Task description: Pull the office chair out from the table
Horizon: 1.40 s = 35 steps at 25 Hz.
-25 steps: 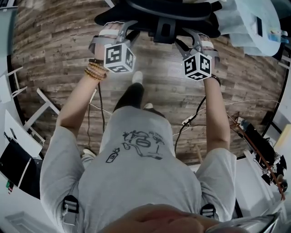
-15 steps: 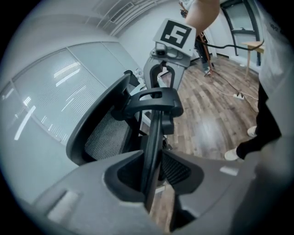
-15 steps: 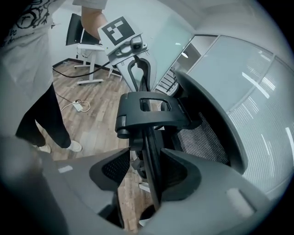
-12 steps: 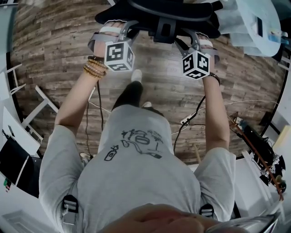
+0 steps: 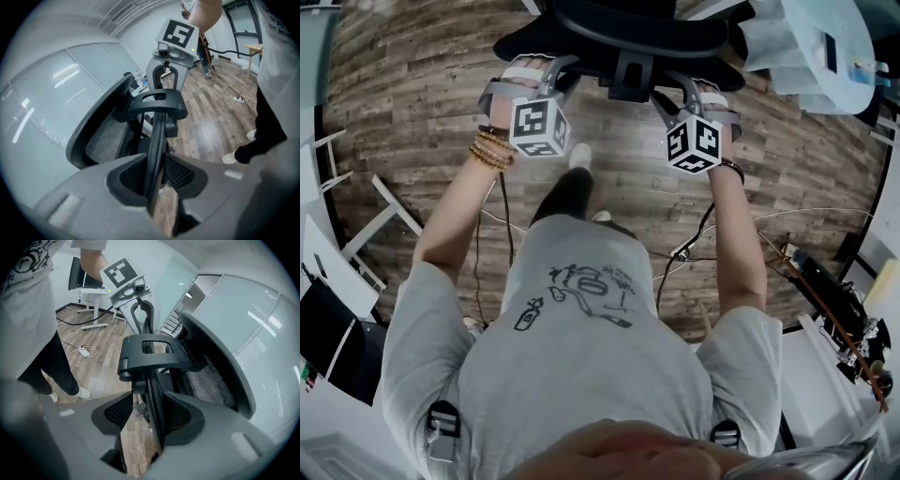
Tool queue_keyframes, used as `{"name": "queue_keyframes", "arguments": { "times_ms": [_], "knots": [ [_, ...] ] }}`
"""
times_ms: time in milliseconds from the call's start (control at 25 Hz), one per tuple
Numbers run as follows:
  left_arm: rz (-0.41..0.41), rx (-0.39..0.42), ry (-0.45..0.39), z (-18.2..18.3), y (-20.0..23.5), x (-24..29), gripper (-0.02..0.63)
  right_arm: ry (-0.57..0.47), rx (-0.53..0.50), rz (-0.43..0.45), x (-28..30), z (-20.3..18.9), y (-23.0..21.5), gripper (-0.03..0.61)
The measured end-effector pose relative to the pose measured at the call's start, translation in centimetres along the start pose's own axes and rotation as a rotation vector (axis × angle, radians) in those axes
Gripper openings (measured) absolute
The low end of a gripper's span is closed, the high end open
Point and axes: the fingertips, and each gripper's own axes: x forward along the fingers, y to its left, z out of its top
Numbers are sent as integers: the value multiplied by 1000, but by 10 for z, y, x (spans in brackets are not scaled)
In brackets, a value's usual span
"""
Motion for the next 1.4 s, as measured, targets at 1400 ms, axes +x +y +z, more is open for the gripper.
{"name": "queue_keyframes", "arguments": {
  "times_ms": [1400],
  "knots": [
    [-33, -69, 36, 70, -200, -115, 118, 9, 19, 43, -132, -2, 204, 199]
  ]
}}
